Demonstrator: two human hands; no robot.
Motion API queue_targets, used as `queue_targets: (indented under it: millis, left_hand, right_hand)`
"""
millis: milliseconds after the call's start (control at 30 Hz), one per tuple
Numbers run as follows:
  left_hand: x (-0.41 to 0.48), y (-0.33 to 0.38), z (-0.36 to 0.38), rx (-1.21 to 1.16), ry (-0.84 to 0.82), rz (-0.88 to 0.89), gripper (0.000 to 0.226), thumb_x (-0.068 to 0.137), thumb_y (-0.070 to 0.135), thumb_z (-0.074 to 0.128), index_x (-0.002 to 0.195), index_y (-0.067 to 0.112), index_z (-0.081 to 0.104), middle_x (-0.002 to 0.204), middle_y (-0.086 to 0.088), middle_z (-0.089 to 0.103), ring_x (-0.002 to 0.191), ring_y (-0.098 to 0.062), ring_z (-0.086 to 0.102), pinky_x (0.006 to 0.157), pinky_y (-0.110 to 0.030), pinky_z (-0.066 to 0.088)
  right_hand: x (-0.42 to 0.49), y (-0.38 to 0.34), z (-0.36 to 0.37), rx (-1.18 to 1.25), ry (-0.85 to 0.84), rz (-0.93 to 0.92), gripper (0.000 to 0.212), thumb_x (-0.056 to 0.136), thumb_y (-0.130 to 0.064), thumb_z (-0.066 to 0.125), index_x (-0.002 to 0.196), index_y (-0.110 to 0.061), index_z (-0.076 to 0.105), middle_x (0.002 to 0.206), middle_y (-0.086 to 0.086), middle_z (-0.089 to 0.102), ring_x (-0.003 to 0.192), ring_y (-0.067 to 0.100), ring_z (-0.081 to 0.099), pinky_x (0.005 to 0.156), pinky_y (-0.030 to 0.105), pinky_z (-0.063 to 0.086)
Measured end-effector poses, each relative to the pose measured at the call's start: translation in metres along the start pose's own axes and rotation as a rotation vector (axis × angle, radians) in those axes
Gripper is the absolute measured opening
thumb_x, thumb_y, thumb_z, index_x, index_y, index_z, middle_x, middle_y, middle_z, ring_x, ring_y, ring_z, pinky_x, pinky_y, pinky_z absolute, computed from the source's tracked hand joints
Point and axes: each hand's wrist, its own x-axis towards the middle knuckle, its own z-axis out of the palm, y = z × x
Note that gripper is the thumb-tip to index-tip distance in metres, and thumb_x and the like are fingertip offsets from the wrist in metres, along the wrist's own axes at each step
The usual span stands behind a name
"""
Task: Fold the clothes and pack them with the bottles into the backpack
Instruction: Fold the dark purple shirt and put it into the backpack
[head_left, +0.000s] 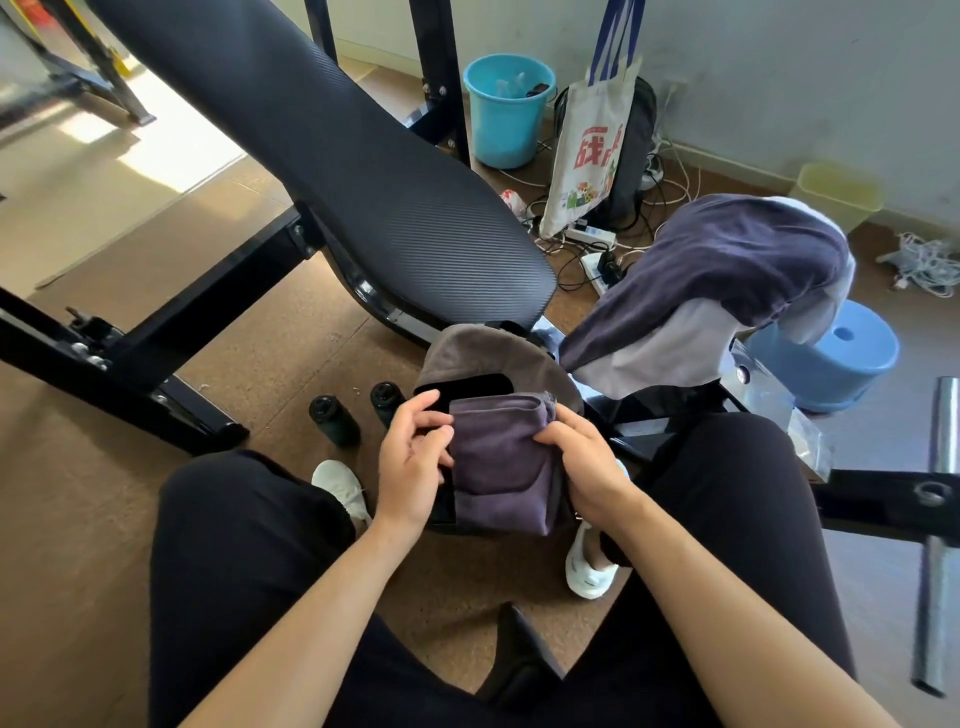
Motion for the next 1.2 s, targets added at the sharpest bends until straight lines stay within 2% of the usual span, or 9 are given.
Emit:
queue_targets:
  millis: [67,133,267,400,667,733,867,1067,1200]
  left_hand:
    - [0.003,-0.003,-0.004,0.037,0.026,-0.082,0.049,0.085,0.040,0.065,0.133,0.035,0.056,0.126,0.000,0.061,0.102,-0.008,0.063,0.083,-0.031,0.052]
    - [0.002,-0.001,-0.005,-0.065,-0.118,-0.227,0.069,0.078,0.052,0.067,0.142,0.034,0.049,0.136,0.002,0.057,0.120,-0.011,0.059,0.100,-0.034,0.050]
    - [-0.006,0.007,0.006,-0.079,-0.400,-0.378,0.084,0.074,0.063,0.075,0.147,0.037,0.043,0.139,0.010,0.059,0.125,-0.014,0.059,0.110,-0.040,0.046]
    - [-0.002,0.002,0.006,0.037,-0.321,-0.303,0.087,0.072,0.052,0.083,0.146,0.028,0.044,0.140,0.006,0.059,0.125,-0.013,0.060,0.110,-0.041,0.049]
    - [0.007,-0.003,-0.004,0.204,-0.269,-0.186,0.066,0.087,0.040,0.078,0.144,0.027,0.048,0.135,0.008,0.063,0.124,-0.012,0.061,0.103,-0.033,0.053]
    - [0.007,-0.003,-0.004,0.244,-0.283,-0.176,0.066,0.088,0.039,0.078,0.145,0.027,0.047,0.137,0.008,0.062,0.125,-0.013,0.060,0.099,-0.025,0.051]
    - [0.006,-0.003,-0.005,0.361,-0.344,-0.142,0.087,0.082,0.046,0.082,0.154,0.026,0.037,0.150,0.007,0.051,0.136,-0.016,0.051,0.109,-0.032,0.044]
    - [0.006,-0.006,-0.005,0.425,-0.274,-0.141,0.095,0.075,0.052,0.085,0.154,0.024,0.040,0.151,0.003,0.052,0.137,-0.021,0.052,0.110,-0.040,0.047]
    - [0.007,-0.006,-0.004,0.361,-0.280,-0.165,0.074,0.074,0.048,0.086,0.138,0.024,0.057,0.128,0.011,0.064,0.122,-0.014,0.061,0.086,-0.018,0.048]
  right_hand:
    - [-0.001,-0.002,-0.002,0.077,-0.032,0.050,0.033,0.095,0.002,0.045,0.117,-0.004,0.070,0.117,0.020,0.072,0.110,0.028,0.066,0.101,0.042,0.050]
    - [0.000,-0.005,-0.003,0.145,-0.070,0.102,0.030,0.099,-0.007,0.048,0.117,-0.008,0.071,0.120,0.017,0.072,0.115,0.029,0.066,0.104,0.042,0.049]
    - [0.004,-0.005,-0.006,0.111,0.008,0.111,0.031,0.105,-0.017,0.049,0.134,-0.019,0.060,0.131,0.010,0.068,0.119,0.024,0.066,0.103,0.041,0.053]
    - [0.008,0.007,-0.009,-0.098,0.180,-0.040,0.051,0.104,-0.009,0.053,0.140,-0.037,0.033,0.120,0.013,0.069,0.111,0.024,0.069,0.092,0.037,0.058]
    - [-0.008,-0.001,-0.009,-0.320,-0.223,-0.208,0.043,0.093,-0.001,0.068,0.128,-0.026,0.069,0.135,-0.002,0.063,0.130,0.018,0.057,0.103,0.038,0.053]
    - [-0.008,-0.001,-0.010,-0.354,-0.265,-0.178,0.044,0.092,-0.002,0.070,0.126,-0.029,0.070,0.134,-0.003,0.064,0.129,0.017,0.058,0.104,0.038,0.053]
    - [-0.003,0.005,-0.013,-0.542,-0.229,-0.186,0.051,0.086,-0.012,0.076,0.128,-0.038,0.067,0.139,-0.009,0.060,0.133,0.008,0.052,0.113,0.043,0.045]
    - [-0.001,0.007,-0.010,-0.687,-0.020,-0.163,0.075,0.086,-0.019,0.080,0.151,-0.033,0.045,0.150,-0.006,0.035,0.141,0.009,0.035,0.123,0.038,0.032]
    - [0.001,0.012,-0.011,-0.769,-0.055,-0.096,0.109,0.075,-0.040,0.088,0.161,-0.035,0.020,0.164,-0.003,0.009,0.154,0.017,0.014,0.127,0.043,0.021]
